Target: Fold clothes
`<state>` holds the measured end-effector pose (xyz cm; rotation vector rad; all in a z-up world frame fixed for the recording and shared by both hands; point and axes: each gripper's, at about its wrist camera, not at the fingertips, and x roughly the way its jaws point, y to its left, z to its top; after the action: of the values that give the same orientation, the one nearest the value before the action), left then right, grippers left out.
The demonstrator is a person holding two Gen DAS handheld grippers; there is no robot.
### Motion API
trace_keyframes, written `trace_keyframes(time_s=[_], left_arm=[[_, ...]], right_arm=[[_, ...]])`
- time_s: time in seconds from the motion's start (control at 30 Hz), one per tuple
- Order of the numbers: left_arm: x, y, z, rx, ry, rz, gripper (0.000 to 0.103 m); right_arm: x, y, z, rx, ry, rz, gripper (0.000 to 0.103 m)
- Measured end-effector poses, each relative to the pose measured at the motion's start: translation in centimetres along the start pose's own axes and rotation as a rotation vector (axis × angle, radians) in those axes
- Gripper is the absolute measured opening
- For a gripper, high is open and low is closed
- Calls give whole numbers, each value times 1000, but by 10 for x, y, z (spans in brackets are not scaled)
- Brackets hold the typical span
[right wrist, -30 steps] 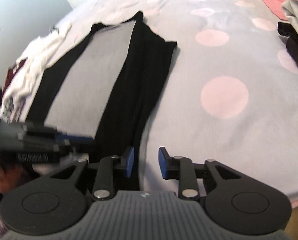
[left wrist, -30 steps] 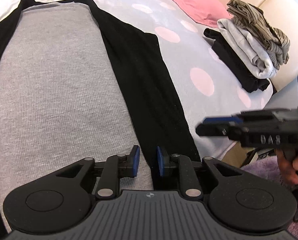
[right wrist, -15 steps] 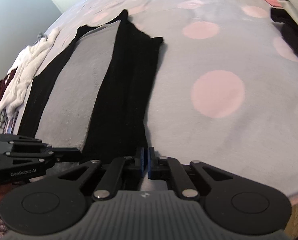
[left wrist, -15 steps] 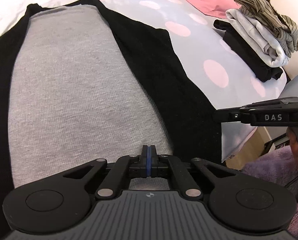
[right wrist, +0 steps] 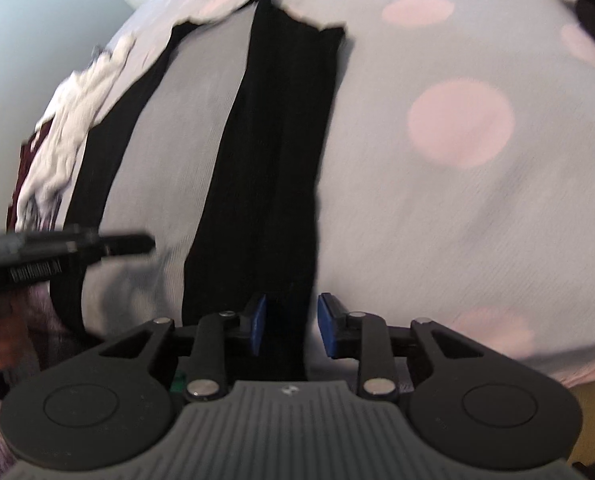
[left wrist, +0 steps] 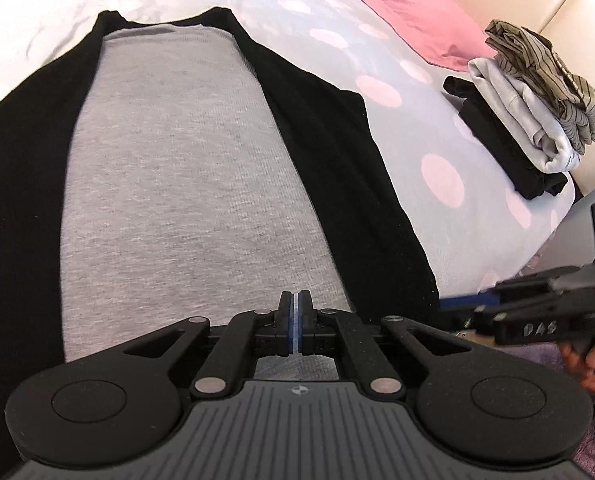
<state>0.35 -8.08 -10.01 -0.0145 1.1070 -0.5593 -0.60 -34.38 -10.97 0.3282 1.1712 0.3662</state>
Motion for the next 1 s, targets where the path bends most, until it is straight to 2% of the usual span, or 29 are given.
trace_keyframes(time_s=[0.07, 0.13, 0.2, 0.3, 0.5, 0.63, 0.87, 1.0], left_arm=[[-1, -2, 0, 12, -4, 0, 0], [-2, -4, -1, 18, -4, -2, 0], [-4, -4, -2, 20, -7, -2, 0], [-8, -2, -1, 12, -17, 5, 0], [-16, 1, 1, 12, -39, 9, 0], [-22, 6, 0, -3, -51, -2, 0], [-30, 21, -1, -34, -77, 32, 0], [-32, 30, -2, -57, -76, 44, 0]], right_arm=[[4, 0, -3, 6, 11, 7, 25], [4, -4, -4, 42, 9, 41, 11], [4, -5, -4, 73, 4, 51, 10], [-3, 5, -6, 66, -13, 10, 9], [-14, 53, -6, -6, -62, -82, 8], [-7, 90, -4, -116, -74, -141, 8], [15, 135, -1, -306, -36, -129, 8], [32, 145, -4, -375, 9, -126, 9]])
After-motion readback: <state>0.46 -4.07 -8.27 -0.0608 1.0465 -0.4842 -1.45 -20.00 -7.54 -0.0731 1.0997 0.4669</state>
